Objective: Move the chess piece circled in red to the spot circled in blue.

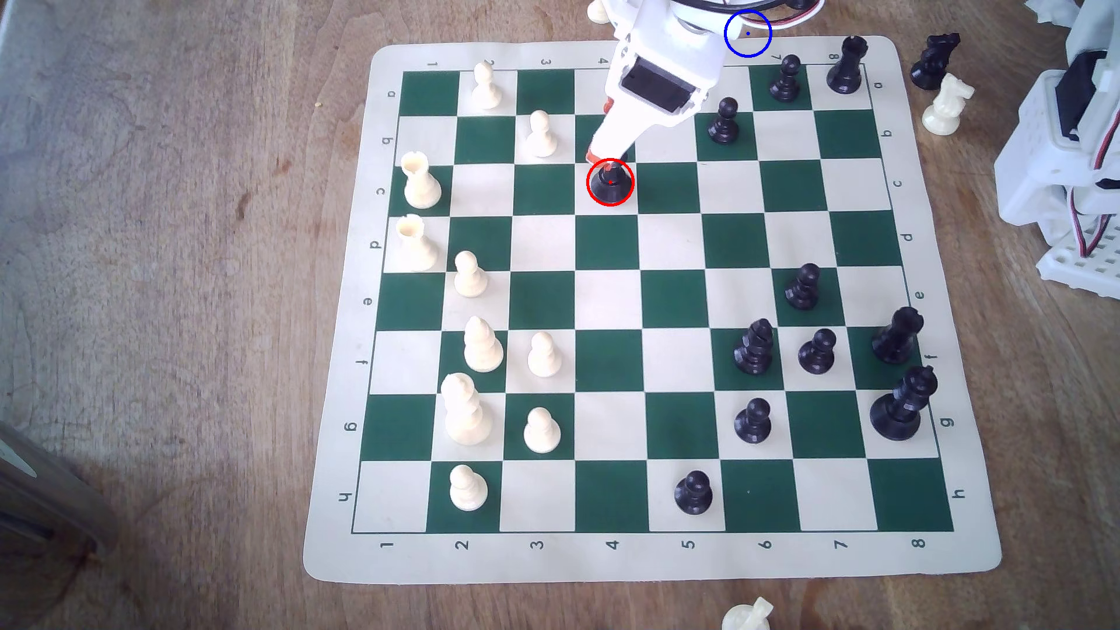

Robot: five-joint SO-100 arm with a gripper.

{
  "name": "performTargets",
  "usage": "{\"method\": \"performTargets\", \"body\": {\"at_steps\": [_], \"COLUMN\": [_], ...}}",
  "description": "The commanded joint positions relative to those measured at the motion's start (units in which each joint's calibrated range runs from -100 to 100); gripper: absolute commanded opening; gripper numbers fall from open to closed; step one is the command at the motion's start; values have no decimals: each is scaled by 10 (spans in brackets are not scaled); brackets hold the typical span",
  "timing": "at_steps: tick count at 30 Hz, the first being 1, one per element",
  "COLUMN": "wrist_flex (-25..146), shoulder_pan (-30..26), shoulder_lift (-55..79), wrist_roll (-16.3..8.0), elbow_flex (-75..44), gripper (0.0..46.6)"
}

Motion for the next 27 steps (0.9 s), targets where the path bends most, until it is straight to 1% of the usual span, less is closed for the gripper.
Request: {"method": "performTargets", "body": {"at_steps": [1, 23, 24, 27], "wrist_flex": [-13, -31, -31, -31], "shoulder_pan": [-3, -4, -4, -4], "shoulder_lift": [-4, 8, 8, 8], "wrist_roll": [2, 5, 6, 6], "elbow_flex": [-5, 12, 14, 18], "gripper": [167, 137, 122, 58]}}
